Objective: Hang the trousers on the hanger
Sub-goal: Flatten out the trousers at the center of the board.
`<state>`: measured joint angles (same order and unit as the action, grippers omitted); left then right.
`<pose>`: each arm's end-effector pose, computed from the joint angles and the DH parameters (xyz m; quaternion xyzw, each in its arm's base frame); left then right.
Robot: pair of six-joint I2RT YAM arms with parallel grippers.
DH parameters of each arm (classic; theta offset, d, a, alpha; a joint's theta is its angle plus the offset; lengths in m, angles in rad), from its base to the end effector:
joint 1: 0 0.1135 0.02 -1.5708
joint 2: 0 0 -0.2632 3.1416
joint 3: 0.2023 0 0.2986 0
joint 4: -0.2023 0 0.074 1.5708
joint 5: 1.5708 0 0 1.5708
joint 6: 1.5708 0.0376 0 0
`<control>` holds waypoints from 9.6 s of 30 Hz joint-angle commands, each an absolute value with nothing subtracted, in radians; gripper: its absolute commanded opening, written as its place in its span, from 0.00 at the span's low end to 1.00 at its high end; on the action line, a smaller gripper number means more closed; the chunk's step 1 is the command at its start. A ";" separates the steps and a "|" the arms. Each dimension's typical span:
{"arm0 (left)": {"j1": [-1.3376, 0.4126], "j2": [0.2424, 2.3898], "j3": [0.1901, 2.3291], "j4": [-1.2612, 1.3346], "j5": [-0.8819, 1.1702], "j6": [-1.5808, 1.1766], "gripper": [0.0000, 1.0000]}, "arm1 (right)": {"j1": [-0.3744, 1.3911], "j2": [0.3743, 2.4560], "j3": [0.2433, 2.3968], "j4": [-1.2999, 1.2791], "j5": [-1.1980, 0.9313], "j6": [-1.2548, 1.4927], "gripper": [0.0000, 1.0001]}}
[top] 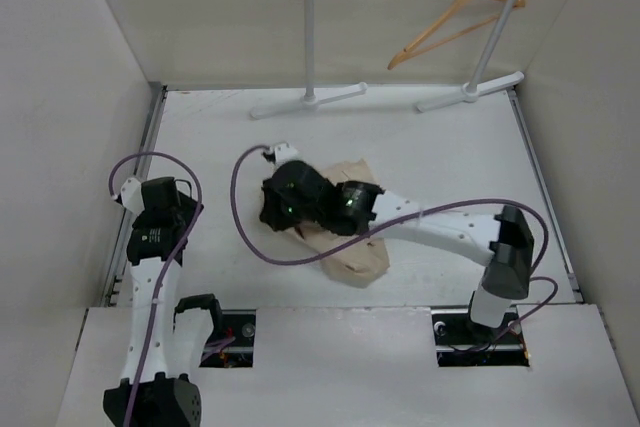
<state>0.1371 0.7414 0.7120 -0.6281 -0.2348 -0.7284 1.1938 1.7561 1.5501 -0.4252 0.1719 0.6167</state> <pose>0.2044 0.0370 0.2750 -0.4207 0.7875 -0.0270 0.4495 0.1741 0.4223 0.3056 -0.2155 0.8627 0.3075 0.3387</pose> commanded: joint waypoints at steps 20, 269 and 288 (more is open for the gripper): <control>-0.037 0.821 0.724 -0.552 -0.092 -0.746 0.64 | 0.509 0.704 1.070 -0.341 0.316 0.748 0.06; 0.642 1.022 0.672 -0.558 -0.256 -0.827 0.03 | 0.203 0.586 0.868 -1.036 0.143 0.784 0.00; 0.132 1.201 1.127 -0.545 -0.334 -0.789 0.52 | 0.561 0.564 1.041 -1.441 0.055 0.770 0.74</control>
<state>0.2470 1.0981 1.0431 -0.6071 -0.3351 -0.8124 0.5392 0.5186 0.9318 -1.3640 -0.0471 0.7673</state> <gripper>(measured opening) 0.509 0.735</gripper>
